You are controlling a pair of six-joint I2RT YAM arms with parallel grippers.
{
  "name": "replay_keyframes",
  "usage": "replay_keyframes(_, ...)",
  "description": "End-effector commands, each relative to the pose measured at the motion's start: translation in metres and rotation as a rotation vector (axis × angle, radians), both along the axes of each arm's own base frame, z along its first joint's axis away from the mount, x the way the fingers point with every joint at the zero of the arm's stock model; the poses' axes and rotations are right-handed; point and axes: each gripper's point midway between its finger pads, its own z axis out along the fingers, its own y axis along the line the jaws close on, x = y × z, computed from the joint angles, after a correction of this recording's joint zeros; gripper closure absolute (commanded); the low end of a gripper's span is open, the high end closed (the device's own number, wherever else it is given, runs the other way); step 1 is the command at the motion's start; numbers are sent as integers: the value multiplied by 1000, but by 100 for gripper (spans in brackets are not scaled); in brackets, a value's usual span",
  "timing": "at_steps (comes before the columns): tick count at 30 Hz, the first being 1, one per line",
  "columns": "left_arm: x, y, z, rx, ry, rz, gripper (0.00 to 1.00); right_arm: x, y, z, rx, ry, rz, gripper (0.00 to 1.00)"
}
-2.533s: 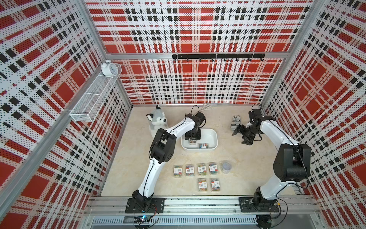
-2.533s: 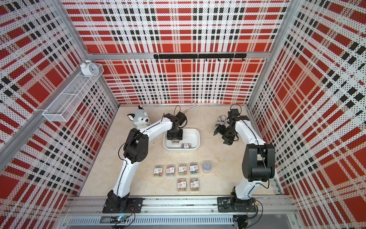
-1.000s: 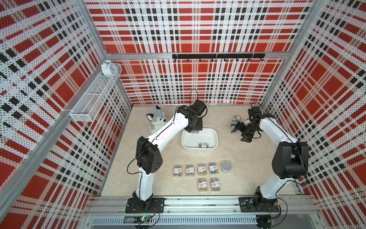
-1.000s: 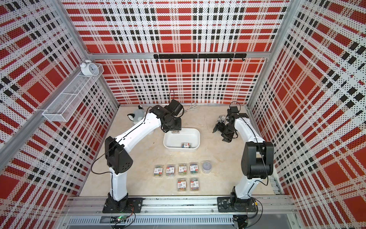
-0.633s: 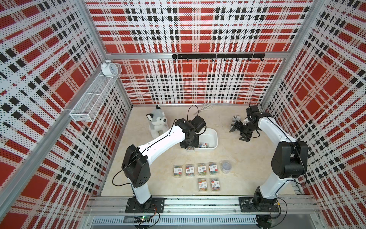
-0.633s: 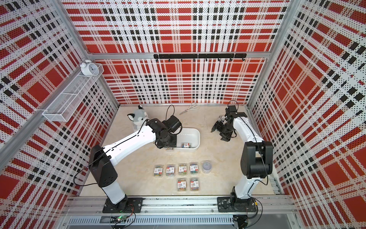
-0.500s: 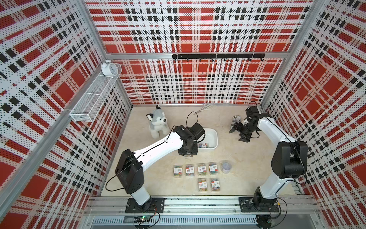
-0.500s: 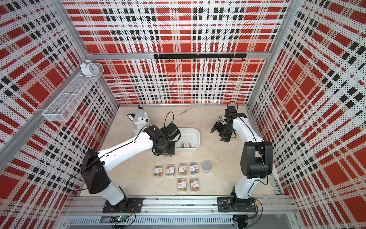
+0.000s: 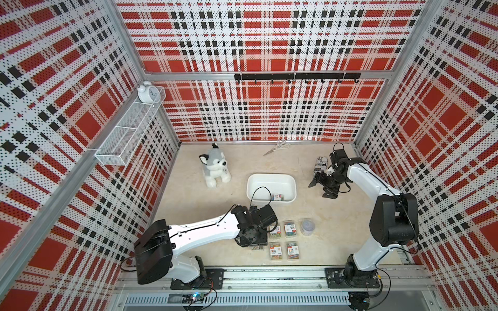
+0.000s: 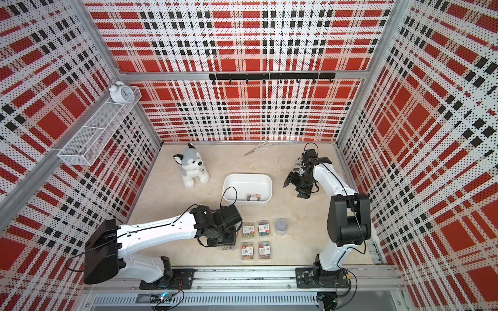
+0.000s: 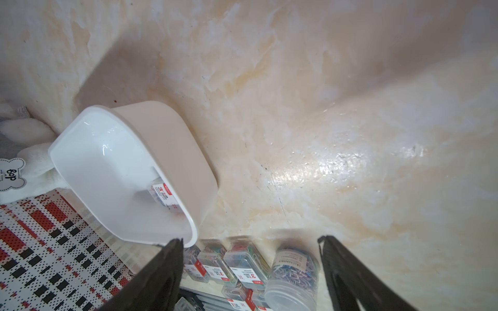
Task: Take the paper clips out of the storage box
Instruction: Place the boxed paper clips at the center of the board.
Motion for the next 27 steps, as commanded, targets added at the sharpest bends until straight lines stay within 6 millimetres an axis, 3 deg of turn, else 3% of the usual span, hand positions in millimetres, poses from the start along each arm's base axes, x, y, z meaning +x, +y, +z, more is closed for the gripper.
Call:
replay_keyframes(1,-12,-16,-3,-82,25,46,46,-2,2,12,-11,-32,24,15)
replay_keyframes(14,-29,-25,-34,-37,108,2,46,-10,7,8,-19,-19,47,16)
replay_keyframes(27,-15,-6,-43,52,102,0,46,-14,5,4,-23,-10,35,15)
